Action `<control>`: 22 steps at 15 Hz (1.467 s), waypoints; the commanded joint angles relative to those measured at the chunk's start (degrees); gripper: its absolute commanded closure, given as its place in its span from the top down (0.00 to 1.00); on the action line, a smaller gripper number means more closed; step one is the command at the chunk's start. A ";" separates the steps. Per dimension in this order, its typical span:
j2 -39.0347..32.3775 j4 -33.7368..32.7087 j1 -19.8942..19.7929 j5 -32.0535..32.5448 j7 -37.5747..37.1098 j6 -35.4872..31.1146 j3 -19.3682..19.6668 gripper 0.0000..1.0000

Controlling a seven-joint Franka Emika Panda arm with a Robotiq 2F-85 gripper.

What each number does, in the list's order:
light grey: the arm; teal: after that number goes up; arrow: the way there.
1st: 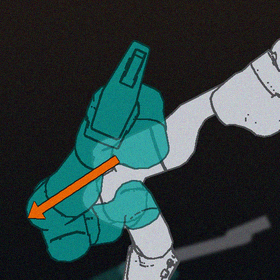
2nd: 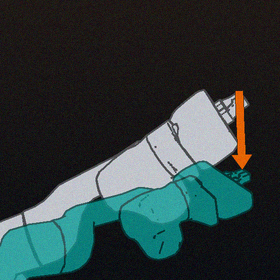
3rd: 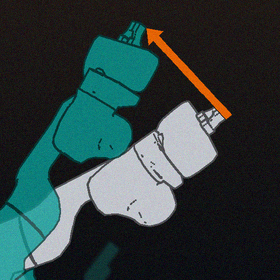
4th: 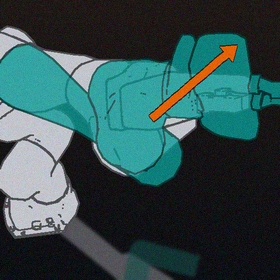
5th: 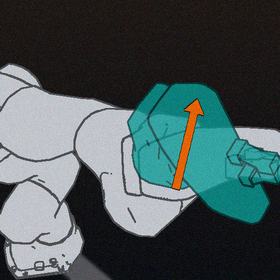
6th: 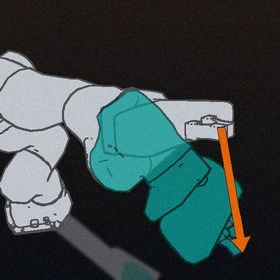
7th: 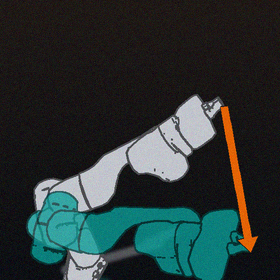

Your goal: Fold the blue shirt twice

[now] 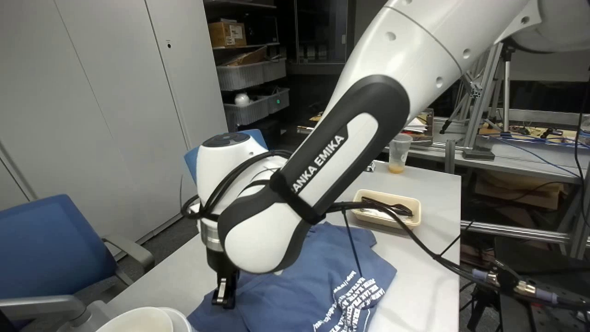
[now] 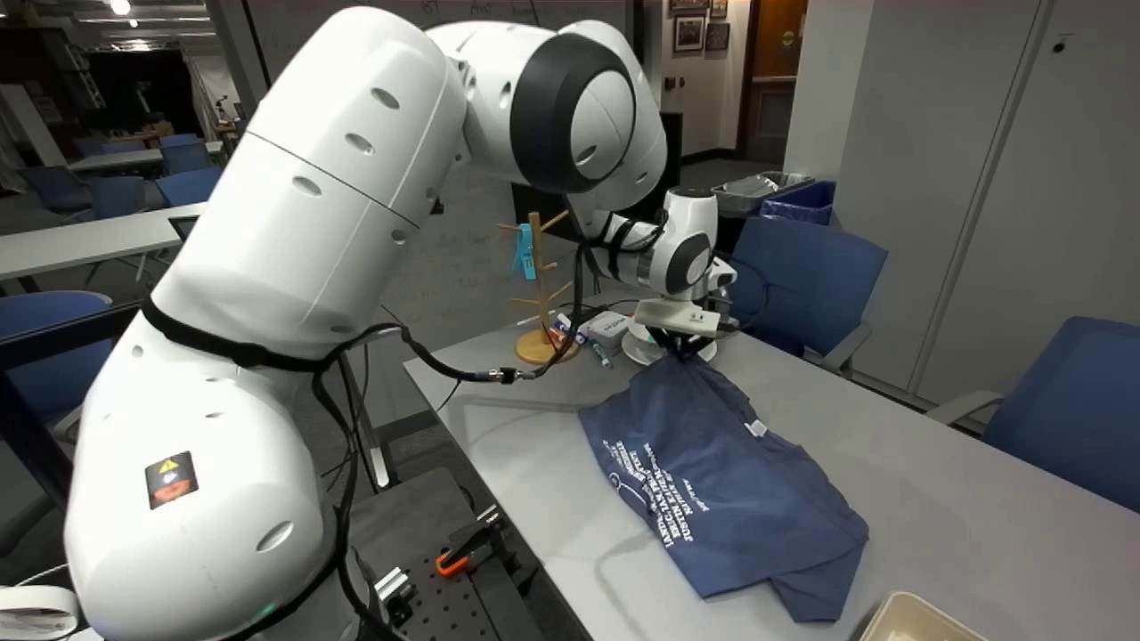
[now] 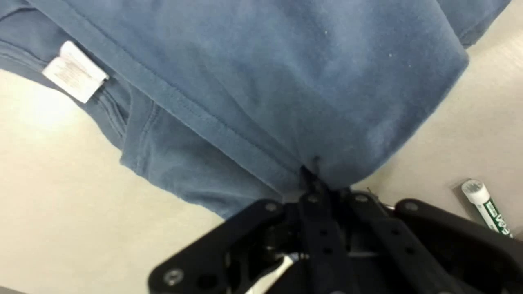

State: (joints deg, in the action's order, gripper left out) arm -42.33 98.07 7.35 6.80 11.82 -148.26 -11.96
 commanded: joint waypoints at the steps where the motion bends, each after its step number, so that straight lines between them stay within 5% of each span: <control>1: 7.33 9.40 -4.84 -3.86 4.72 -3.67 -2.46 0.02; 6: 14.68 19.93 -10.12 -6.80 8.39 -10.17 -2.50 0.02; 10: 20.89 27.78 -11.74 -5.04 6.39 -15.21 1.94 0.02; 17: 23.99 32.25 -5.97 9.75 -5.46 -16.00 19.22 0.02; 18: 23.59 32.17 -5.62 10.71 -6.47 -14.90 19.91 0.34; 22: 22.33 32.13 -4.72 12.46 -8.45 -12.92 20.94 0.57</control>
State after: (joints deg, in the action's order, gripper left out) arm -20.01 130.22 0.08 16.62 6.59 -163.55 6.96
